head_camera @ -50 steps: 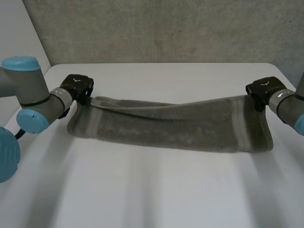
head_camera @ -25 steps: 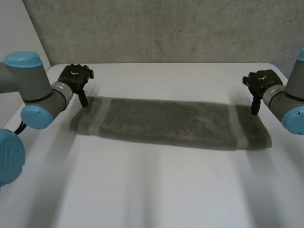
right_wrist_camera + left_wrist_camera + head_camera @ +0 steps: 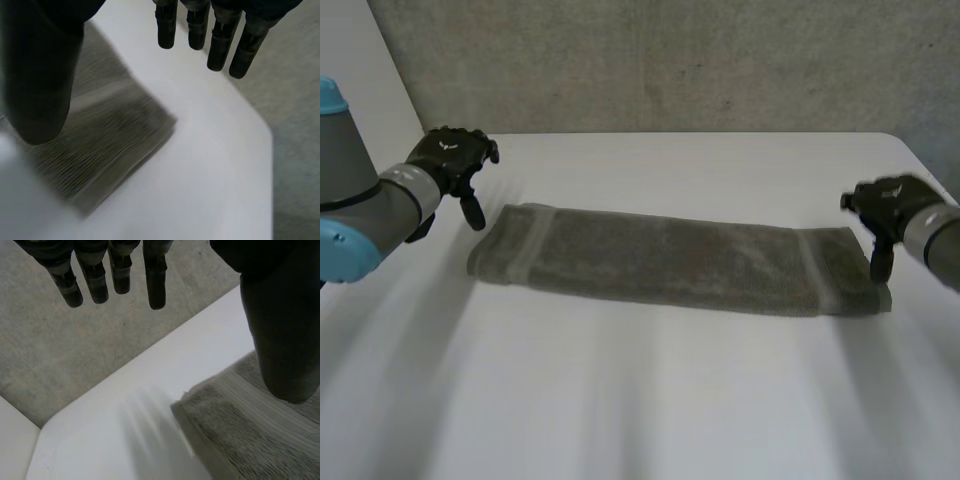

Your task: Fold the towel.

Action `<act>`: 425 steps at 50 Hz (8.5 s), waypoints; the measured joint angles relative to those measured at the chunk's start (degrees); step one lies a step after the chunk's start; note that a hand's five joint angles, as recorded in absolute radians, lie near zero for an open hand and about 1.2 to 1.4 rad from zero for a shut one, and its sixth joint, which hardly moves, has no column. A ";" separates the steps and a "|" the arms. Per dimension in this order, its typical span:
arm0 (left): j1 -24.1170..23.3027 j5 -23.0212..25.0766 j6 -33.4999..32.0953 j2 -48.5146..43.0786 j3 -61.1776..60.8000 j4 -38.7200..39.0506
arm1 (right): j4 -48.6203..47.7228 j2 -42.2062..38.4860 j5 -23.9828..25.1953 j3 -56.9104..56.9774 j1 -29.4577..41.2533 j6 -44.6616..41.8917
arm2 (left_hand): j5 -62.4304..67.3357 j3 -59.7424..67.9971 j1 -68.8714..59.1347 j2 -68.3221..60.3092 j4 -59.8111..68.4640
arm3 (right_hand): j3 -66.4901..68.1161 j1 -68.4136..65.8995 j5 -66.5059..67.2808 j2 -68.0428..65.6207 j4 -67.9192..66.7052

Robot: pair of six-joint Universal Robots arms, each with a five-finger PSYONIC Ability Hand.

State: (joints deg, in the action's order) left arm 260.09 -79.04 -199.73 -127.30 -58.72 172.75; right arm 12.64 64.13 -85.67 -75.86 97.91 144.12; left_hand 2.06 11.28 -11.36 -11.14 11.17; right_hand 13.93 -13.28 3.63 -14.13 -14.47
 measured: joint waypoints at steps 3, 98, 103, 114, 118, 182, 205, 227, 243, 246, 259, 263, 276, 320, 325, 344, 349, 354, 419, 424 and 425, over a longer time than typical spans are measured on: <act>0.10 0.74 -0.06 2.35 -4.98 2.38 | -3.26 1.22 0.54 -5.95 -0.08 -0.75 | 0.00 -0.01 0.00 0.00 0.00 | 0.00 0.00 0.00 0.00 0.00; 2.70 4.13 3.29 9.44 -19.17 7.05 | -10.49 -20.26 -4.05 19.07 33.52 -0.91 | -0.01 0.00 0.00 0.00 0.00 | 9.24 -9.76 6.78 -8.88 -8.06; 2.21 4.24 3.29 9.46 -19.19 7.07 | -10.47 -11.60 -2.23 14.65 27.85 7.20 | -0.01 0.00 0.00 0.00 0.00 | 9.24 -9.76 6.73 -8.88 -8.06; -0.03 4.25 3.29 9.58 -19.07 7.08 | -10.58 -0.95 3.14 -0.41 16.35 12.10 | 0.00 0.00 0.00 0.00 0.00 | 9.22 -9.75 6.72 -8.88 -8.06; -1.30 4.25 3.29 9.60 -18.86 7.07 | -10.69 -0.17 4.65 -5.85 11.89 14.01 | 0.00 0.00 0.00 0.00 0.00 | 9.08 -9.73 6.71 -8.88 -8.05; -10.06 3.77 10.73 11.55 -12.38 7.65 | -7.87 -19.35 4.59 20.28 36.49 6.93 | 0.00 0.15 -0.17 -0.45 0.49 | 62.88 -63.67 63.12 -61.79 -62.10; -11.32 3.76 10.80 11.33 -12.86 8.14 | -9.32 -1.53 -2.36 4.20 22.81 16.81 | 0.01 0.15 -0.17 -0.45 0.48 | 0.23 -0.54 0.04 0.08 -0.02; -11.89 3.96 10.76 10.88 -15.95 8.98 | -27.12 2.16 -4.82 -24.37 6.17 14.59 | 0.00 0.15 -0.17 -0.45 0.48 | 5.84 -6.42 6.80 -5.67 -5.39; -11.89 4.07 10.76 10.89 -17.26 10.30 | -32.14 -2.54 -4.50 -24.30 5.62 10.36 | 0.01 0.15 -0.17 -0.45 0.48 | 23.04 -23.55 23.68 -22.52 -22.46; -11.89 4.07 10.76 10.91 -17.25 10.27 | -32.47 -2.84 -3.70 -24.14 5.63 10.71 | 0.01 0.15 -0.17 -0.45 0.48 | 23.03 -23.55 23.71 -22.51 -22.46; -11.89 4.05 10.76 10.85 -17.30 10.23 | -33.72 -3.19 -0.45 -24.14 5.65 11.39 | 0.01 0.15 -0.17 -0.45 0.49 | 24.02 -24.47 24.47 -23.36 -23.46; -11.89 4.04 10.76 10.85 -17.31 10.23 | -34.06 -3.84 -0.40 -23.89 5.64 11.32 | 0.00 0.15 -0.17 -0.45 0.48 | 36.32 -37.00 36.20 -36.48 -35.32; -11.90 4.14 10.76 11.12 -17.94 10.36 | -34.05 -5.46 -0.63 -21.93 4.33 10.73 | 0.01 0.15 -0.17 -0.45 0.49 | 62.32 -60.96 62.18 -58.51 -62.07; -11.23 3.92 10.85 16.27 -16.39 10.36 | -12.01 -12.92 1.64 7.07 36.65 4.94 | 0.00 0.14 -0.07 -0.33 0.35 | 0.28 -1.23 -0.03 0.11 0.00; -11.59 3.89 10.85 16.13 -15.84 10.41 | -11.85 -10.07 1.03 5.60 34.74 7.63 | 0.00 0.14 -0.07 -0.33 0.34 | 0.23 -0.55 -0.03 0.12 0.00; -15.19 2.74 21.54 11.00 -16.02 9.84 | -7.90 -2.76 1.37 3.37 26.13 21.49 | 0.01 0.15 -0.27 -0.45 0.49 | 0.22 -0.55 -0.03 0.12 0.00; -15.75 1.38 22.43 10.36 -16.74 9.70 | -6.72 -4.50 1.73 3.99 26.17 22.48 | 0.00 0.15 -0.27 -0.45 0.49 | 0.22 -0.55 -0.03 0.00 0.00; -15.29 -0.04 22.28 11.01 -17.11 9.70 | -6.94 -5.22 3.03 3.55 26.82 21.93 | 0.01 0.15 -0.27 -0.45 0.49 | 0.22 -0.55 -0.03 0.00 0.00; -9.37 0.16 21.66 13.66 -21.80 10.04 | -22.50 -4.40 -14.06 -2.44 22.82 7.00 | 0.01 0.15 -0.27 -0.45 0.49 | 60.64 -59.28 59.74 -58.87 -62.04; -9.44 0.25 21.68 13.62 -21.99 10.10 | -23.42 -2.22 -13.05 -9.41 17.76 7.24 | 0.01 0.15 -0.27 -0.45 0.49 | 61.66 -59.28 59.74 -58.88 -62.04; -9.46 0.26 21.68 13.62 -22.15 10.15 | -23.64 -2.03 -12.82 -10.78 16.80 7.19 | 0.01 0.15 -0.27 -0.45 0.49 | 61.83 -59.28 59.74 -58.88 -62.04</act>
State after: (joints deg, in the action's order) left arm 250.64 -78.78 -178.05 -113.68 -80.88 182.90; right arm -11.01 62.09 -98.49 -86.64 114.71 151.31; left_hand 2.07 11.44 -11.63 -11.59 11.65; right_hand 75.76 -72.55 63.37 -73.02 -76.51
